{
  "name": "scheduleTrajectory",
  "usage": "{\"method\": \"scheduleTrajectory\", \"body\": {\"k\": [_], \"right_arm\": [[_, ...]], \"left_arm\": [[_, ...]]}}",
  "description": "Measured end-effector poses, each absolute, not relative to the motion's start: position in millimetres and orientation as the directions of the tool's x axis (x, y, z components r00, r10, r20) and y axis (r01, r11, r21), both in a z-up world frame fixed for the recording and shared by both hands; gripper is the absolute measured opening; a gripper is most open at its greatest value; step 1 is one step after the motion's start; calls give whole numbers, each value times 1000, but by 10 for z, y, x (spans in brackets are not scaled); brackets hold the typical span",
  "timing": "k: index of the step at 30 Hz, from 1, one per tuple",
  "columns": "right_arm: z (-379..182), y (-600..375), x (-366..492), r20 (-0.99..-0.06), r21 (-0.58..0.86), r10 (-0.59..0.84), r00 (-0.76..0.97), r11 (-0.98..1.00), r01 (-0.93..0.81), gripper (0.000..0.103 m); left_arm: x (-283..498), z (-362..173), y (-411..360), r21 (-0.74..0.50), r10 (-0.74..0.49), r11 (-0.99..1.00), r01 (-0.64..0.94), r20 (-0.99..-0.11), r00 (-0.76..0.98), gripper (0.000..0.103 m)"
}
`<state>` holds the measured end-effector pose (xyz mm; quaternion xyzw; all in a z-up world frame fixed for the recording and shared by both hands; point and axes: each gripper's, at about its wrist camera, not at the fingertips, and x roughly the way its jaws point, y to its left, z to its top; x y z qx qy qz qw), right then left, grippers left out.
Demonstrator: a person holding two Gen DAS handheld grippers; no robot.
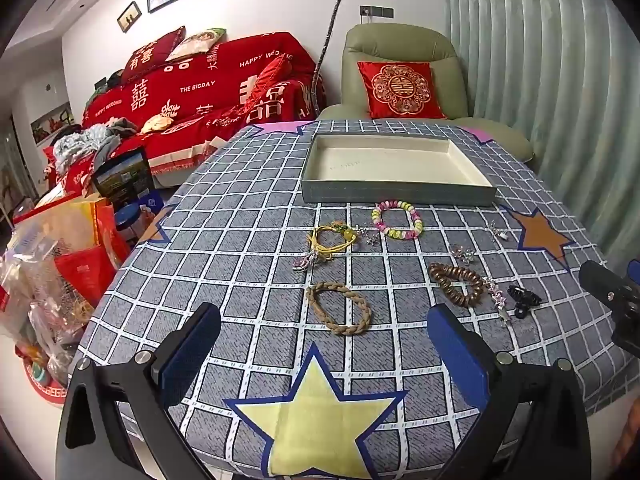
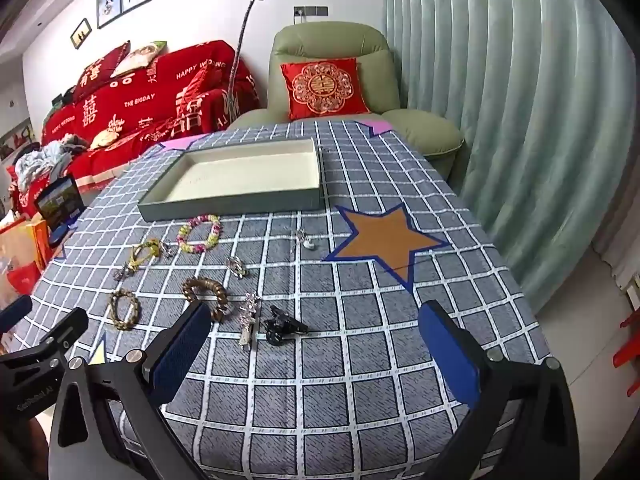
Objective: Organize jewelry
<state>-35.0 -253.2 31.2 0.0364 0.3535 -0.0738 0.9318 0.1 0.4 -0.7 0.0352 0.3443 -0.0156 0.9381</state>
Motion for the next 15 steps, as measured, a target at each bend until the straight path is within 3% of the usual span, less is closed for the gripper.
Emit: {"method": "scheduleTrajectory", "body": {"k": [5, 15], "right_arm": [[354, -2483, -294, -662, 22, -105, 742, 987, 159, 103], [411, -2474, -402, -640, 21, -112, 760, 986, 163, 103]], "left_arm": [[33, 33, 69, 11, -33, 998, 54, -670, 742, 103], [-39, 89, 27, 37, -16, 998, 51, -638, 770, 103]]}}
